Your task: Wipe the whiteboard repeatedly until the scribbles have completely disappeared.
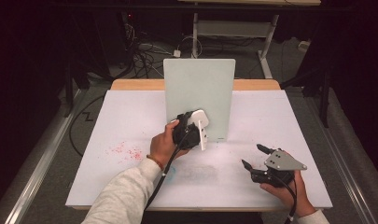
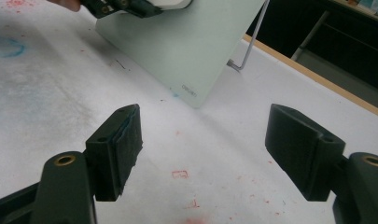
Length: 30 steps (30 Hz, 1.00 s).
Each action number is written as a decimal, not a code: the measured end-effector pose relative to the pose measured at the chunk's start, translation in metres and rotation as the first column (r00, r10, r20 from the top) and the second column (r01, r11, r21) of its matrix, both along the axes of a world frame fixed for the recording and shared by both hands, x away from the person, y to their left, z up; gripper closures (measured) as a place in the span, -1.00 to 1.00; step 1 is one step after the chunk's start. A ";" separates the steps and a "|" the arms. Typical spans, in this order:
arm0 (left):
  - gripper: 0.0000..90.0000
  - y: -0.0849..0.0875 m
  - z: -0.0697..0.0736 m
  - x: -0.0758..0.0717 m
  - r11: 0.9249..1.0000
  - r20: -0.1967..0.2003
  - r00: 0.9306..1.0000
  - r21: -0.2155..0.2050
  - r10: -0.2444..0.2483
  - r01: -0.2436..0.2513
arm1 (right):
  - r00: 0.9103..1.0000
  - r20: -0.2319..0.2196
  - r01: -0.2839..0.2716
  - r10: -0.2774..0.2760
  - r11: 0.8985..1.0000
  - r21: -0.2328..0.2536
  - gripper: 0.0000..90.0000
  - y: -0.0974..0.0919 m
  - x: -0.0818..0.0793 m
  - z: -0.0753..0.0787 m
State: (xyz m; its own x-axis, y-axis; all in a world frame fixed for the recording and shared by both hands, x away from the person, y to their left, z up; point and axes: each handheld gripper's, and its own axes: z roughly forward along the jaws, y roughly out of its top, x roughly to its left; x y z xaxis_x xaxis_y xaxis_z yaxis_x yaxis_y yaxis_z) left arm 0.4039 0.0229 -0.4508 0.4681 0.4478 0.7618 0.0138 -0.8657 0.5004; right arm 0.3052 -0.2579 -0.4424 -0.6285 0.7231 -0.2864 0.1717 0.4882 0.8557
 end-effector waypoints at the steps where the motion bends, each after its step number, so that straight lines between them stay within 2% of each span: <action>1: -0.37 0.005 -0.003 -0.001 1.000 -0.003 1.000 0.008 0.002 -0.002 | 1.000 0.000 0.000 0.000 1.000 0.000 -0.38 0.000 0.000 0.000; 2: -0.37 0.011 -0.006 -0.002 1.000 -0.010 1.000 0.008 0.004 -0.004 | 1.000 0.000 -0.003 0.003 1.000 0.000 -0.39 0.000 0.000 0.000; 6: -0.37 0.033 -0.013 -0.006 0.998 -0.029 0.999 0.052 0.021 -0.019 | 1.000 -0.001 0.000 0.000 1.000 0.003 -0.39 0.000 0.000 0.000; 9: -0.37 0.042 -0.014 -0.007 0.997 -0.033 0.999 0.070 0.030 -0.027 | 1.000 -0.003 0.000 0.000 1.000 0.000 -0.38 0.000 0.000 0.000; 11: -0.37 0.042 -0.013 -0.007 0.997 -0.031 0.999 0.076 0.036 -0.034 | 1.000 -0.002 -0.002 0.002 1.000 0.000 -0.38 0.001 0.000 0.000; 13: -0.37 0.036 -0.014 -0.007 0.995 -0.009 0.999 0.093 0.043 -0.041 | 1.000 -0.004 -0.002 0.002 1.000 -0.002 -0.39 0.002 0.000 -0.001; 19: -0.37 0.009 -0.008 -0.004 0.997 -0.004 1.000 0.076 0.019 -0.018 | 1.000 -0.011 -0.006 0.006 1.000 -0.008 -0.38 0.004 0.001 -0.002; 20: -0.37 0.001 -0.007 -0.004 0.996 0.006 1.000 0.086 0.008 -0.009 | 1.000 -0.012 -0.006 0.006 1.000 -0.008 -0.38 0.004 0.001 -0.002; 23: -0.37 -0.019 -0.002 -0.001 0.996 0.003 1.000 0.092 -0.012 0.012 | 1.000 -0.013 -0.004 0.004 1.000 -0.009 -0.38 0.003 0.001 -0.003; 26: -0.37 -0.041 0.002 0.002 0.998 0.008 0.999 0.059 -0.032 0.032 | 1.000 -0.012 0.000 0.000 1.000 -0.006 -0.38 0.002 0.001 -0.002; 30: -0.37 -0.063 0.004 0.003 0.997 0.016 0.999 0.057 -0.048 0.047 | 1.000 -0.016 0.009 -0.009 1.000 -0.001 -0.38 -0.001 0.003 -0.004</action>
